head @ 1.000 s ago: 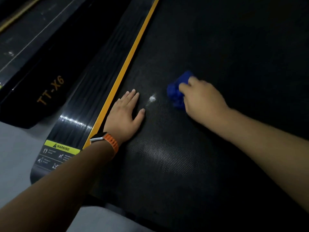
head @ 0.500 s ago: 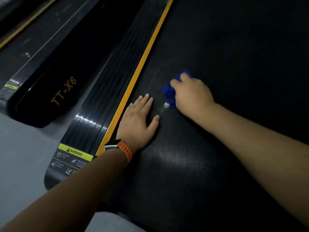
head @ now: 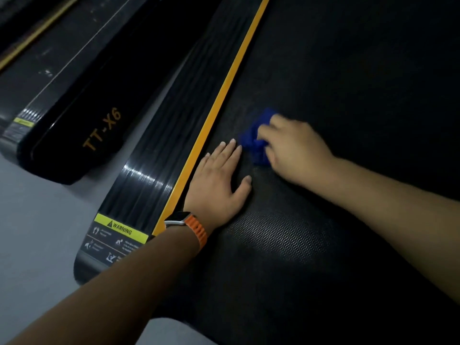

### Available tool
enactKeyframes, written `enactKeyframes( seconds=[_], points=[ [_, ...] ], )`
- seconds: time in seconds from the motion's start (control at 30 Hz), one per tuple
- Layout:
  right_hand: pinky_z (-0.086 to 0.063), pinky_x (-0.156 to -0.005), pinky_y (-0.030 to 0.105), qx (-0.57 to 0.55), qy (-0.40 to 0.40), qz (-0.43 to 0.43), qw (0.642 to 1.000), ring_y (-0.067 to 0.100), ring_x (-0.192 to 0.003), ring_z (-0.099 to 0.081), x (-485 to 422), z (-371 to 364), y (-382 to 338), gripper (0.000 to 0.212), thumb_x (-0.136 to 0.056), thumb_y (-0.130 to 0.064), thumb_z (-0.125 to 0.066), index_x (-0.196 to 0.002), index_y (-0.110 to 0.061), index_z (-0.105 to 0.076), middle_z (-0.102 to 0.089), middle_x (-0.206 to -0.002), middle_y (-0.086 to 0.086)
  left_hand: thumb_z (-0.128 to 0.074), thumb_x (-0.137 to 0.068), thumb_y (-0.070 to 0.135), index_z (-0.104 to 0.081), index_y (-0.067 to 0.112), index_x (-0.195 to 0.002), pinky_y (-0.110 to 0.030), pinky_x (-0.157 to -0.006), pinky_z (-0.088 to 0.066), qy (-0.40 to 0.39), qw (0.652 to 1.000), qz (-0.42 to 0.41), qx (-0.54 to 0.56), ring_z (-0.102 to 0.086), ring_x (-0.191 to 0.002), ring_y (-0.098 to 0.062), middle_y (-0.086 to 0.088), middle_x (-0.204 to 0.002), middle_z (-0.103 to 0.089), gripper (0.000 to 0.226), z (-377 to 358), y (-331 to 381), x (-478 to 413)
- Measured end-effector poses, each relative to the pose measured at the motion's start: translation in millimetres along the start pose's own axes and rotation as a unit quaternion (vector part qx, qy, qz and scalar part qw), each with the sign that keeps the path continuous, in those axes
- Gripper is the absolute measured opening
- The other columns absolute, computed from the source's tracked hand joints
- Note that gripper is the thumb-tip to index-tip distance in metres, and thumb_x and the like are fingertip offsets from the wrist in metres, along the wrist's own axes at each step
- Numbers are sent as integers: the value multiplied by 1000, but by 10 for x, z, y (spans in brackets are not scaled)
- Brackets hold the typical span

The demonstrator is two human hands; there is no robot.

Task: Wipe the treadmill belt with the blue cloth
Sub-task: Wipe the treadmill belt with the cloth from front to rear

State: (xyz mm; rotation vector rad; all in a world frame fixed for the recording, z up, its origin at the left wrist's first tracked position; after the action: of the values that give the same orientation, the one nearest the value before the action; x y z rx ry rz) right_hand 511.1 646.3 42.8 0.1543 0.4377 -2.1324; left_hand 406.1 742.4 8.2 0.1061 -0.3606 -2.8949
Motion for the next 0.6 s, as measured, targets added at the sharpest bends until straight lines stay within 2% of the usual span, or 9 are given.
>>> enactKeyframes(
  seconds=[0.07,0.13,0.23,0.37,0.4,0.47,0.5,0.53,0.6],
  points=[
    [-51,-62,45,-45,-33,78,995,34,-77,-58,302,-50,-315,16,-84,-23,-52,-97,-17,-59,-52,-93,8,-31,-95,60,-31,22,-162,-35,-129,-8,2,1000,-2,5,-15,-158,-14,1,-170,-23,76,-1,-4,6],
    [-52,-60,44,-51,-51,106,992,31,-80,-58,315,-49,-291,19,-85,-27,-52,-100,-19,-60,-51,-93,5,-31,-94,60,-31,23,-162,-33,-128,-5,-2,1000,1,7,-13,-158,-13,2,-170,-22,76,5,9,13],
    [-52,-67,46,-1,-18,32,999,33,-85,-56,-88,18,107,16,-90,-24,-55,-104,-17,-59,-51,-100,8,-26,-93,62,-24,25,-163,-31,-127,-1,-10,1000,5,-2,-9,-158,-12,4,-171,-17,79,7,13,-2],
    [-41,-60,37,49,3,-57,997,31,-80,-54,-239,-9,212,14,-88,-16,-61,-101,-12,-56,-51,-99,11,-26,-93,63,-23,26,-163,-30,-127,0,-7,1000,13,1,-8,-158,-9,6,-171,-16,79,13,6,2],
    [-42,-63,37,31,-2,-61,998,29,-82,-54,-201,-2,194,13,-89,-18,-60,-101,-13,-57,-53,-100,8,-27,-94,62,-24,25,-163,-30,-127,0,-5,1000,13,0,-8,-158,-9,6,-171,-17,78,13,4,-1],
    [-46,-73,35,-90,-33,-75,993,22,-85,-58,-124,26,198,10,-92,-25,-59,-99,-19,-63,-60,-97,0,-31,-96,59,-24,25,-163,-30,-127,-1,-6,1000,13,-2,-9,-158,-10,5,-171,-17,76,7,-10,-2],
    [-47,-75,33,-191,-65,-97,974,17,-84,-61,-93,24,227,8,-92,-25,-60,-96,-21,-66,-65,-93,-3,-32,-96,59,-23,25,-163,-31,-127,-1,-9,1000,13,-2,-9,-158,-10,5,-171,-17,76,4,-14,-1],
    [-48,-76,32,-322,-95,-135,932,14,-83,-64,-55,27,241,8,-93,-21,-61,-95,-20,-69,-69,-90,-2,-32,-96,59,-22,25,-164,-32,-128,-2,-11,1000,14,-2,-8,-158,-10,5,-171,-16,76,2,-15,-1],
    [-50,-72,27,-519,-115,-231,815,13,-78,-67,15,8,342,13,-96,-13,-57,-99,-12,-70,-73,-89,5,-31,-96,60,-22,26,-164,-35,-129,-4,-12,1000,13,-3,-8,-158,-10,6,-171,-15,77,3,-11,-1]
  ],
)
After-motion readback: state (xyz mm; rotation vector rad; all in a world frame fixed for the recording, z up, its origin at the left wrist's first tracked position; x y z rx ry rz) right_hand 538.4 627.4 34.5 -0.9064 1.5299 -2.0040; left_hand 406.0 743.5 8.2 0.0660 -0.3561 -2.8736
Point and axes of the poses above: each hand's wrist, its own x-axis away from the middle knuckle, its own z-axis out of the back of the hand, y = z × x, the point moved 9 cm from there along -x, towards the middle knuckle
